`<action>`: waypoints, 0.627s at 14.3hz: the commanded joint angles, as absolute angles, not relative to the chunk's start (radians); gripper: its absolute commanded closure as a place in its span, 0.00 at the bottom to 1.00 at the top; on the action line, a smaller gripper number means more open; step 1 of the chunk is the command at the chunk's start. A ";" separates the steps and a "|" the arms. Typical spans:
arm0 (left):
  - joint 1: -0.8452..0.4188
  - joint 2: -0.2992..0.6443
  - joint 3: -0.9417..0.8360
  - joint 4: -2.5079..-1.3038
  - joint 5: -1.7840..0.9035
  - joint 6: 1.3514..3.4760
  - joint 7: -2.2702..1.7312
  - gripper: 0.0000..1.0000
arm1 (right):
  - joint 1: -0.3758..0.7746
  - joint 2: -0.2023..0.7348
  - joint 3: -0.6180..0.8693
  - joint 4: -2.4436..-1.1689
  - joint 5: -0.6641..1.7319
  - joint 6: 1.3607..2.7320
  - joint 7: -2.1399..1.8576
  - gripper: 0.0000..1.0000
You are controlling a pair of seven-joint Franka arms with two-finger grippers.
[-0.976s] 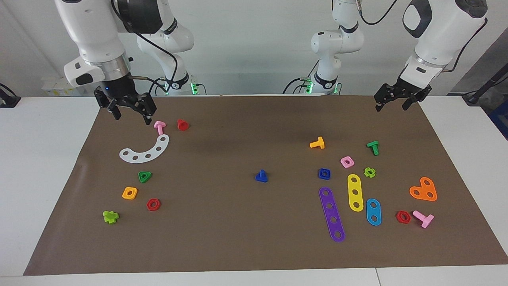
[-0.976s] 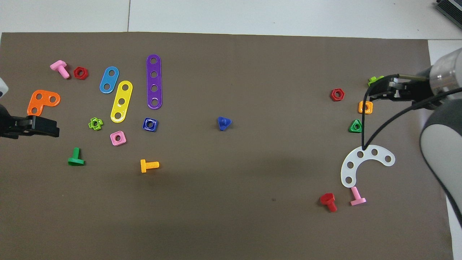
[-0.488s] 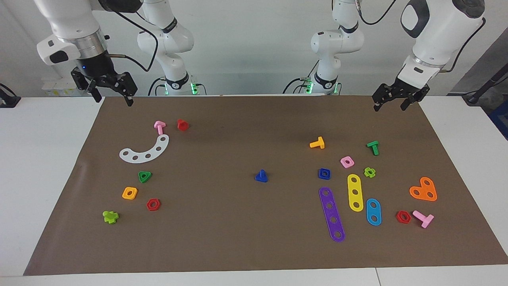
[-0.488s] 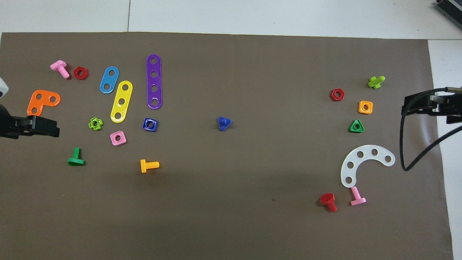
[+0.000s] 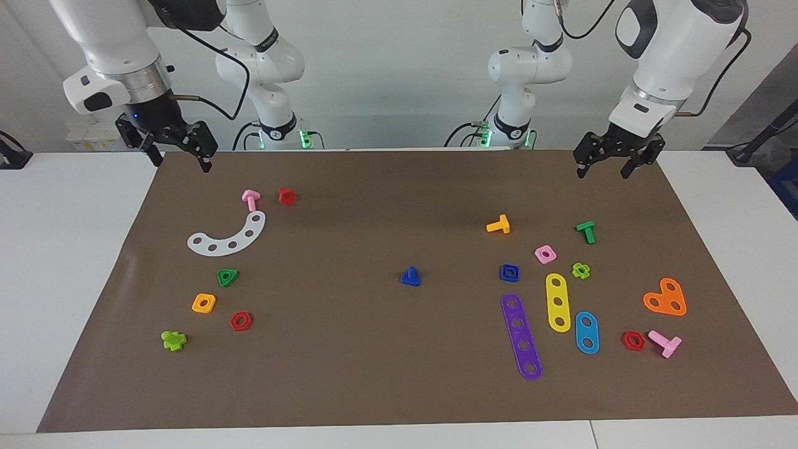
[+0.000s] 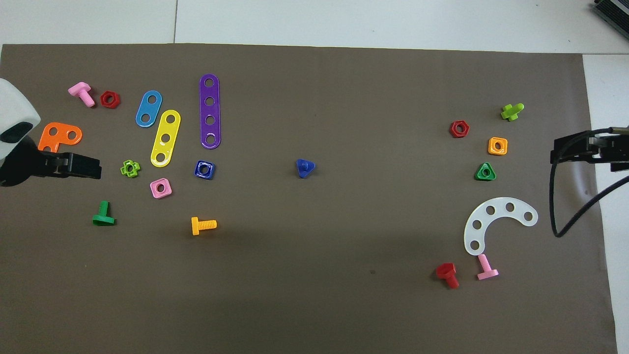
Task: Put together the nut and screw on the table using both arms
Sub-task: 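Reach the left gripper toward the blue square nut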
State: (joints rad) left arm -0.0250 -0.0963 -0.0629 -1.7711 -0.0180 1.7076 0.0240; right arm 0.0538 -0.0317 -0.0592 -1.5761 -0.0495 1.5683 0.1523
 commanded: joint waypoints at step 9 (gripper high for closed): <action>-0.166 0.124 -0.052 -1.818 -0.037 1.989 0.040 0.00 | 0.122 -0.038 -0.179 -1.591 -0.044 1.554 0.126 0.00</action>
State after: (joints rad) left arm -0.1386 0.1095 -0.0660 -1.8002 -0.0200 1.9345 0.0244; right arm 0.1556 -0.0316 -0.2096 -1.5824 -0.0498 1.5644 0.1505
